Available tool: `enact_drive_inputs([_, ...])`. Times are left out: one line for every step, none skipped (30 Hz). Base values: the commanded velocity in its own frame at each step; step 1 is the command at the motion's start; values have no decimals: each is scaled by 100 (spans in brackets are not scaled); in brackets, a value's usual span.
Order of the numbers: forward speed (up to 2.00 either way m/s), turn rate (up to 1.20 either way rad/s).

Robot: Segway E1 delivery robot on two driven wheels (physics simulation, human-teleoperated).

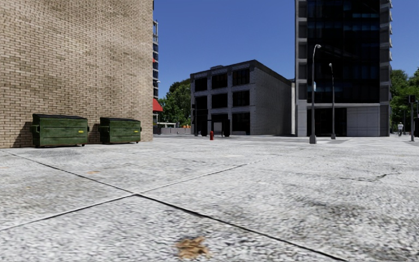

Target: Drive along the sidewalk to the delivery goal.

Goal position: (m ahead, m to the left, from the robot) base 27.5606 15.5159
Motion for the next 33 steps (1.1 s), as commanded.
enact_drive_inputs([200, 0])
enact_drive_inputs([200, 0])
enact_drive_inputs([200, 0])
enact_drive_inputs([200, 0])
enact_drive_inputs([200, 0])
enact_drive_inputs([200, 0])
enact_drive_inputs([200, 0])
enact_drive_inputs([200, 0])
enact_drive_inputs([200, 0])
enact_drive_inputs([200, 0])
enact_drive_inputs([200, 0])
enact_drive_inputs([200, 0])
enact_drive_inputs([200, 0])
enact_drive_inputs([200, 0])
enact_drive_inputs([200, 0])
enact_drive_inputs([200, 0])
enact_drive_inputs([200, 0])
enact_drive_inputs([200, 0])
enact_drive_inputs([200, 0])
enact_drive_inputs([200, 0])
enact_drive_inputs([200, 0])
enact_drive_inputs([200, 0])
enact_drive_inputs([200, 0])
enact_drive_inputs([200, 0])
enact_drive_inputs([200, 0])
enact_drive_inputs([200, 0])
enact_drive_inputs([200, 0])
enact_drive_inputs([200, 0])
enact_drive_inputs([200, 0])
enact_drive_inputs([200, 0])
enact_drive_inputs([200, 0])
enact_drive_inputs([200, 0])
enact_drive_inputs([200, 0])
